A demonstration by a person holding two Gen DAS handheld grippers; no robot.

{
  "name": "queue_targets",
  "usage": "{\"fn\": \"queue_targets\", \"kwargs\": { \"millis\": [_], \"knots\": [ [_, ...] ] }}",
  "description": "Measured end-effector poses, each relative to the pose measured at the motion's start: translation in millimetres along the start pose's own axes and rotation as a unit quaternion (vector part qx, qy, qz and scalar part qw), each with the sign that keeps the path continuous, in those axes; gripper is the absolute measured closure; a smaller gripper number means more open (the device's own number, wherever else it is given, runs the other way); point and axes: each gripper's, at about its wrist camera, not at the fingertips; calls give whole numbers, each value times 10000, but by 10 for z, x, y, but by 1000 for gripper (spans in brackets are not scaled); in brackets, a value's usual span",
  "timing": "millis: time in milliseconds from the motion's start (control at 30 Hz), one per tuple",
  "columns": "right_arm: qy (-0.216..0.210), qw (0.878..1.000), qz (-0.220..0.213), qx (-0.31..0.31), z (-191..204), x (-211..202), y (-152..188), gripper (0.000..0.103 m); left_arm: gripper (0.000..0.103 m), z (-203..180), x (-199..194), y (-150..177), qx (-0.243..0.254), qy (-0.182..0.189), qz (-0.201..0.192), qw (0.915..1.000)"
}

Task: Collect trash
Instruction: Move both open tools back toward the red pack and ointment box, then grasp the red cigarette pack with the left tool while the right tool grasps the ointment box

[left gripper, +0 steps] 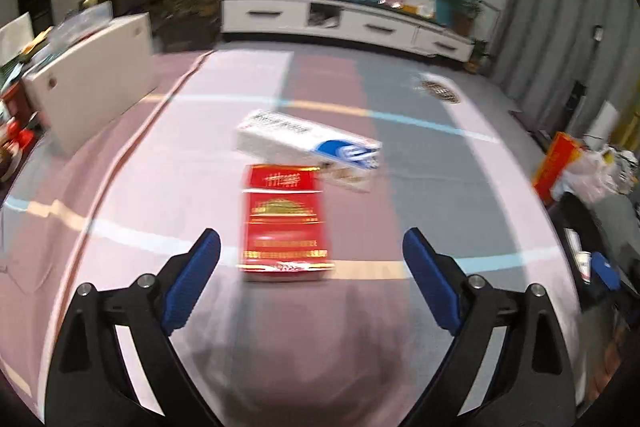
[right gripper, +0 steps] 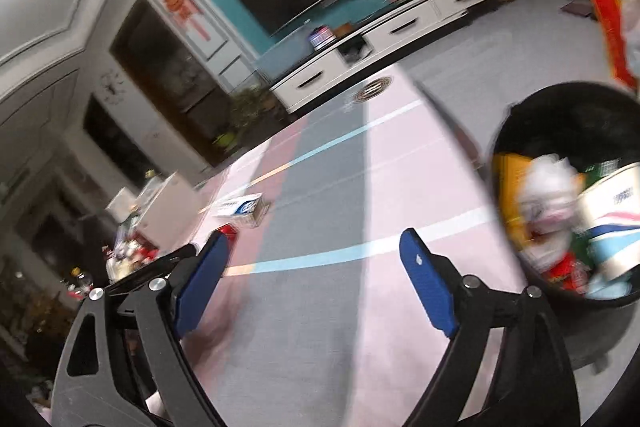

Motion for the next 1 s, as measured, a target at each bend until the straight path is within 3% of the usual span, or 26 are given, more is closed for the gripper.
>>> {"fn": "queue_targets", "kwargs": {
  "millis": [233, 433, 500, 567, 600, 867, 1000],
  "knots": [
    [-33, 9983, 393, -429, 435, 357, 62, 17, 11, 161, 288, 15, -85, -64, 348, 9993],
    [5, 9967, 567, -588, 509, 438, 175, 17, 11, 76, 487, -6, 117, -415, 416, 9982],
    [14, 9965, 571, -606, 499, 443, 160, 17, 16, 63, 513, -6, 93, -445, 434, 9980],
    [31, 9965, 567, -611, 482, 432, 163, 17, 43, 59, 536, -1, 116, -459, 473, 9978],
    [11, 9965, 591, -595, 473, 436, 164, 17, 47, 56, 548, 7, 146, -460, 495, 9976],
    [115, 9949, 667, -749, 518, 507, 204, 17, 46, 116, 261, -52, -98, -41, 187, 9998],
    [314, 9915, 697, -1054, 638, 535, 248, 17, 46, 451, -1, -118, -667, -70, -66, 9977]
  ]
}}
Point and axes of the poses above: each gripper's, at about its wrist camera, not at the fingertips, and x roughly the way its jaws point, z to its left, y to its underside, and after that the axes turned 10 degrees about y, right-handed
